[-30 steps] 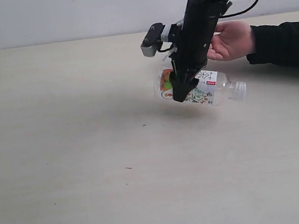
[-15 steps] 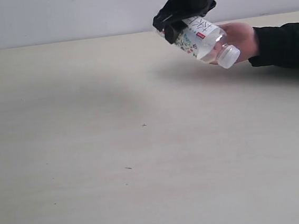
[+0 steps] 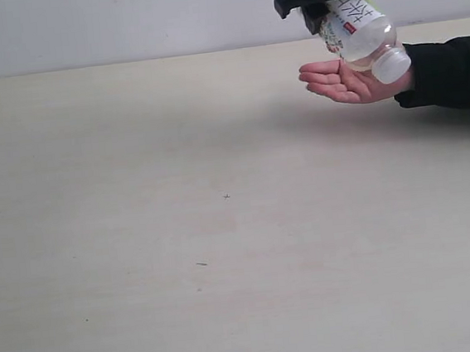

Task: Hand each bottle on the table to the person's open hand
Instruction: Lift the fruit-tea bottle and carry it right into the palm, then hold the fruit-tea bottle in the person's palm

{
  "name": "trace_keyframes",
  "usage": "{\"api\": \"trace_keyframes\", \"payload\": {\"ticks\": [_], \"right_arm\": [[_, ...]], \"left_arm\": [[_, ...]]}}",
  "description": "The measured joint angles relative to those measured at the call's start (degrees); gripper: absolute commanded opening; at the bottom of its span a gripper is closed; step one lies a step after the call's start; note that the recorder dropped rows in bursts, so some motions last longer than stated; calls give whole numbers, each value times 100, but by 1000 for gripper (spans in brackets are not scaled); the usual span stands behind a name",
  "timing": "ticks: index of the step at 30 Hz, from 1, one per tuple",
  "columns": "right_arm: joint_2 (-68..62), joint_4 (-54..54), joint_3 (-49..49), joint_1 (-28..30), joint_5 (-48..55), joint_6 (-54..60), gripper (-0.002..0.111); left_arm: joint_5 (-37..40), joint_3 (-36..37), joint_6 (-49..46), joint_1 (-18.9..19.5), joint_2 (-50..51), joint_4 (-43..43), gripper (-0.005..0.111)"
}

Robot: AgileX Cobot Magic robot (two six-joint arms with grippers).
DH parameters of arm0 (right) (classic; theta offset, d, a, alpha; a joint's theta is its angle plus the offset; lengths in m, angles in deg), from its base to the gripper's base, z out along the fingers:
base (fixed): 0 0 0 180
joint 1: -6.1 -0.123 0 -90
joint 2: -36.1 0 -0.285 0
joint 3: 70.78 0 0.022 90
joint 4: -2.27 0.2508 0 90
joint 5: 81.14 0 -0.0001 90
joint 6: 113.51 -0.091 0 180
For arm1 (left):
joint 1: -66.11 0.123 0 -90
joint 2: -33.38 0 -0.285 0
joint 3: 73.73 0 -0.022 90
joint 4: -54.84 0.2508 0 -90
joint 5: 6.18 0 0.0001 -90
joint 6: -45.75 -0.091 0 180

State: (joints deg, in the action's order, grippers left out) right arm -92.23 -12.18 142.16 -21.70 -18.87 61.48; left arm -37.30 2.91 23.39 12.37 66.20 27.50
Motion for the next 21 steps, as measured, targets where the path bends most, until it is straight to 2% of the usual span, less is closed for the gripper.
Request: {"api": "trace_keyframes", "payload": {"ticks": [6, 21], "right_arm": [[-122, 127, 0, 349, -40, -287, 0], [-635, 314, 0, 364, -649, -615, 0]], "left_arm": [[0, 0, 0, 0, 0, 0, 0], [0, 0, 0, 0, 0, 0, 0]]}}
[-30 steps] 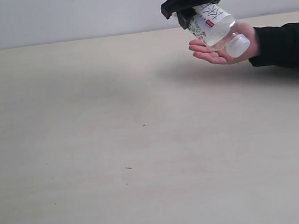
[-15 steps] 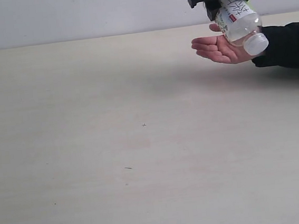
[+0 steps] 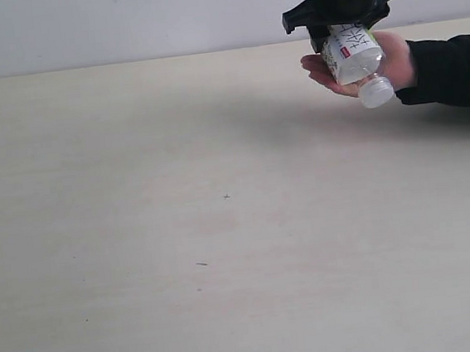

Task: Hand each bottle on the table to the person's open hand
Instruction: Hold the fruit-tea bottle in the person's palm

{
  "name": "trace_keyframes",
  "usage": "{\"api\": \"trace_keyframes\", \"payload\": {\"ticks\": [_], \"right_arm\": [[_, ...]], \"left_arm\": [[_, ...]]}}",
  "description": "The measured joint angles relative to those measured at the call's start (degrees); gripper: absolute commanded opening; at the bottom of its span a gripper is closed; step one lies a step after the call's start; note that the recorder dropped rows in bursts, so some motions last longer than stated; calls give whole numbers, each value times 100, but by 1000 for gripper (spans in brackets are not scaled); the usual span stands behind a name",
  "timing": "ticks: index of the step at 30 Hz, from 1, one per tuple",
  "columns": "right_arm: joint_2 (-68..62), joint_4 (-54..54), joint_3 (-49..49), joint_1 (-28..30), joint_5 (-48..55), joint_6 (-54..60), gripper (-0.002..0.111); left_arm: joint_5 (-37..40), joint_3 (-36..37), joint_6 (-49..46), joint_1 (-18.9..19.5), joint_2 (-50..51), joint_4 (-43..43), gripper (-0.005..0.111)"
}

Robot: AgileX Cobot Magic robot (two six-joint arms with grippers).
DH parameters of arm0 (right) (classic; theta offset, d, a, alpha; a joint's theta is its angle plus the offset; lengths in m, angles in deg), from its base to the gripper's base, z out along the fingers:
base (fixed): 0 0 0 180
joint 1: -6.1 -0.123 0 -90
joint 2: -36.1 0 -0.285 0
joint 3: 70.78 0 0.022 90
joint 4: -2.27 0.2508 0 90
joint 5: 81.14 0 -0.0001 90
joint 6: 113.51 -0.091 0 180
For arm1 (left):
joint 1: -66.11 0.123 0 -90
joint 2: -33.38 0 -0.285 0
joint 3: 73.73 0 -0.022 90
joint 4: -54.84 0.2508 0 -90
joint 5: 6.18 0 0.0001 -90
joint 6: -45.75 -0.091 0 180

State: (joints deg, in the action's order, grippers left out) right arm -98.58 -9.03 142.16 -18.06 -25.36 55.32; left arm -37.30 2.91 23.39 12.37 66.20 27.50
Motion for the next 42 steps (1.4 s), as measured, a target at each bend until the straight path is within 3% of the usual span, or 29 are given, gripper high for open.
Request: {"api": "trace_keyframes", "payload": {"ticks": [8, 18, 29, 42], "right_arm": [[-10, -350, 0, 0, -177, -358, 2], [-10, -373, 0, 0, -189, -358, 39], [-10, -373, 0, 0, -189, -358, 72], [-10, -373, 0, 0, -189, -337, 93]], "left_arm": [[0, 0, 0, 0, 0, 0, 0], [0, 0, 0, 0, 0, 0, 0], [0, 0, 0, 0, 0, 0, 0], [0, 0, 0, 0, 0, 0, 0]]}}
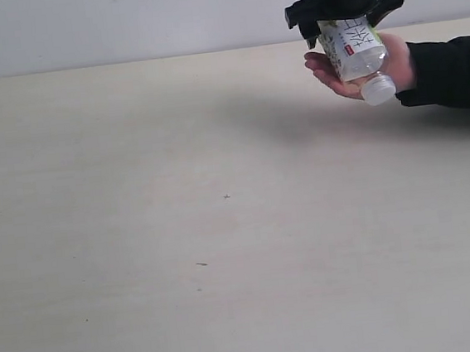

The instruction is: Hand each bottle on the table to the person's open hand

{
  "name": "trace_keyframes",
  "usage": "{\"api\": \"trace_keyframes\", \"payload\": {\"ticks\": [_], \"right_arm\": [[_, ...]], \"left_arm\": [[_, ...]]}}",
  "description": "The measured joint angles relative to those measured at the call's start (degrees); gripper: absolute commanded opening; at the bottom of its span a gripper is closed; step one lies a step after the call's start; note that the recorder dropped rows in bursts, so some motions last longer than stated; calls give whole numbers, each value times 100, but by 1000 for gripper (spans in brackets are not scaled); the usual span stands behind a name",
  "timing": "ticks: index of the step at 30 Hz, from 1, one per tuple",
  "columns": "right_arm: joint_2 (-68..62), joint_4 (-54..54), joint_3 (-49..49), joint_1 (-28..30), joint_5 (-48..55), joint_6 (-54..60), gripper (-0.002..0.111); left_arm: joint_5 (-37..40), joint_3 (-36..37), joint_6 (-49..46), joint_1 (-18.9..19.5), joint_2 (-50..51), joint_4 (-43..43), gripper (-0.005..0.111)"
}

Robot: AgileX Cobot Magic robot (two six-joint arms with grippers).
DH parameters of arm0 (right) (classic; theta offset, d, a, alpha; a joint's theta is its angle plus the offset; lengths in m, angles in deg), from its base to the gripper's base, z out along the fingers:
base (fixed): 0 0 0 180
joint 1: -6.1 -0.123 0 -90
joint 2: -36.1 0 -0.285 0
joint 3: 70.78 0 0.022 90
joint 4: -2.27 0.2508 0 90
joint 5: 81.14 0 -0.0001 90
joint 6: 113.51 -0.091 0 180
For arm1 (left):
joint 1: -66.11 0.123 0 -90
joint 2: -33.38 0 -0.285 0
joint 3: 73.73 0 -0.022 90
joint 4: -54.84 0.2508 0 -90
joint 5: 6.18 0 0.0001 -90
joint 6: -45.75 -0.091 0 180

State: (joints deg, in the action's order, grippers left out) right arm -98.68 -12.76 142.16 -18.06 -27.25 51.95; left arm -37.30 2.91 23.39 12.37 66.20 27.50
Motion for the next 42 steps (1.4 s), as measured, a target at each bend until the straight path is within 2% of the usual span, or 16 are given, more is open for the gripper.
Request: {"api": "trace_keyframes", "payload": {"ticks": [13, 28, 42], "right_arm": [[63, 0, 0, 0, 22, 82, 95], [1333, 39, 0, 0, 392, 817, 95], [2287, 577, 0, 0, 1018, 1762, 95]], "left_arm": [[0, 0, 0, 0, 0, 0, 0], [0, 0, 0, 0, 0, 0, 0], [0, 0, 0, 0, 0, 0, 0]]}}
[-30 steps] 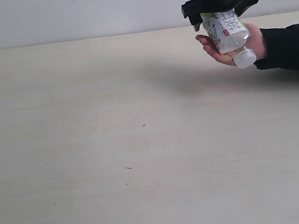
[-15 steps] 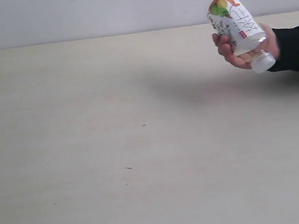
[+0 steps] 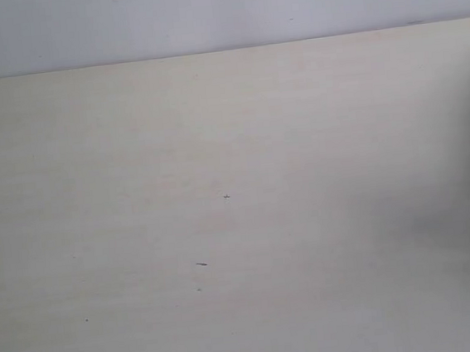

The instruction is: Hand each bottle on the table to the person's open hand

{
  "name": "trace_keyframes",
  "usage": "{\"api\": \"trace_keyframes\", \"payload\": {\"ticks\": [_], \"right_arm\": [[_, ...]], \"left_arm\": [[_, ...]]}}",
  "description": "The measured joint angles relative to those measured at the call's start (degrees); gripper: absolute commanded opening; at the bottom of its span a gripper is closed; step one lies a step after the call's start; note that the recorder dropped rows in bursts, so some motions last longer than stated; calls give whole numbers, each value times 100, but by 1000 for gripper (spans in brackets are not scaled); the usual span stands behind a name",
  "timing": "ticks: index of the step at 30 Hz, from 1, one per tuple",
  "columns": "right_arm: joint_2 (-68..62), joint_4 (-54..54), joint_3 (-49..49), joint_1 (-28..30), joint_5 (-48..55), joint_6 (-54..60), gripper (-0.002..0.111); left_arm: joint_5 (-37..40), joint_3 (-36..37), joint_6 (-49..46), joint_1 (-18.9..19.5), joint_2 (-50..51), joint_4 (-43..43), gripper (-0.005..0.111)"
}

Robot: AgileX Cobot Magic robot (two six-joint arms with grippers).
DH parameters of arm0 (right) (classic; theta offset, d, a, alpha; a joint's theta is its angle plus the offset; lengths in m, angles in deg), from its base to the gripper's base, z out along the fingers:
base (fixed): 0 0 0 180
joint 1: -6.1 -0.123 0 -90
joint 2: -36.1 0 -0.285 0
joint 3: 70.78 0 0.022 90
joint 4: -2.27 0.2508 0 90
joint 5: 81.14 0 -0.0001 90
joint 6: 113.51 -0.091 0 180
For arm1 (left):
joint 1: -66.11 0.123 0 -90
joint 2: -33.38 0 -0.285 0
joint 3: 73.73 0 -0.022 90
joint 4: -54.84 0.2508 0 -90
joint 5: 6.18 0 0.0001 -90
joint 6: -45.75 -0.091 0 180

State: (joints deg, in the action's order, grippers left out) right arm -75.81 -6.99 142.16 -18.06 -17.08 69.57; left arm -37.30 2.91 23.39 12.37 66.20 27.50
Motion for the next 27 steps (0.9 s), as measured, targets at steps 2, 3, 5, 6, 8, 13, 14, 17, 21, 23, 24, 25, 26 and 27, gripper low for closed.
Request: {"api": "trace_keyframes", "payload": {"ticks": [2, 3, 5, 6, 8, 13, 14, 17, 21, 23, 24, 25, 26, 27], "right_arm": [[103, 155, 0, 0, 34, 134, 95], [152, 266, 0, 0, 56, 222, 95], [229, 476, 0, 0, 80, 381, 95], [256, 607, 0, 0, 94, 471, 95], [316, 926, 0, 0, 126, 617, 94], [380, 1664, 0, 0, 183, 975, 79], [380, 1791, 0, 0, 183, 1065, 76], [380, 2030, 0, 0, 202, 1237, 60], [380, 2122, 0, 0, 207, 1304, 31], [380, 2141, 0, 0, 207, 1304, 13], [380, 2154, 0, 0, 207, 1304, 3], [380, 2199, 0, 0, 216, 1304, 0], [380, 2272, 0, 0, 221, 1304, 0], [380, 2334, 0, 0, 230, 1304, 0]], "left_arm": [[0, 0, 0, 0, 0, 0, 0], [0, 0, 0, 0, 0, 0, 0], [0, 0, 0, 0, 0, 0, 0], [0, 0, 0, 0, 0, 0, 0], [0, 0, 0, 0, 0, 0, 0], [0, 0, 0, 0, 0, 0, 0], [0, 0, 0, 0, 0, 0, 0], [0, 0, 0, 0, 0, 0, 0], [0, 0, 0, 0, 0, 0, 0], [0, 0, 0, 0, 0, 0, 0], [0, 0, 0, 0, 0, 0, 0], [0, 0, 0, 0, 0, 0, 0], [0, 0, 0, 0, 0, 0, 0], [0, 0, 0, 0, 0, 0, 0]]}}
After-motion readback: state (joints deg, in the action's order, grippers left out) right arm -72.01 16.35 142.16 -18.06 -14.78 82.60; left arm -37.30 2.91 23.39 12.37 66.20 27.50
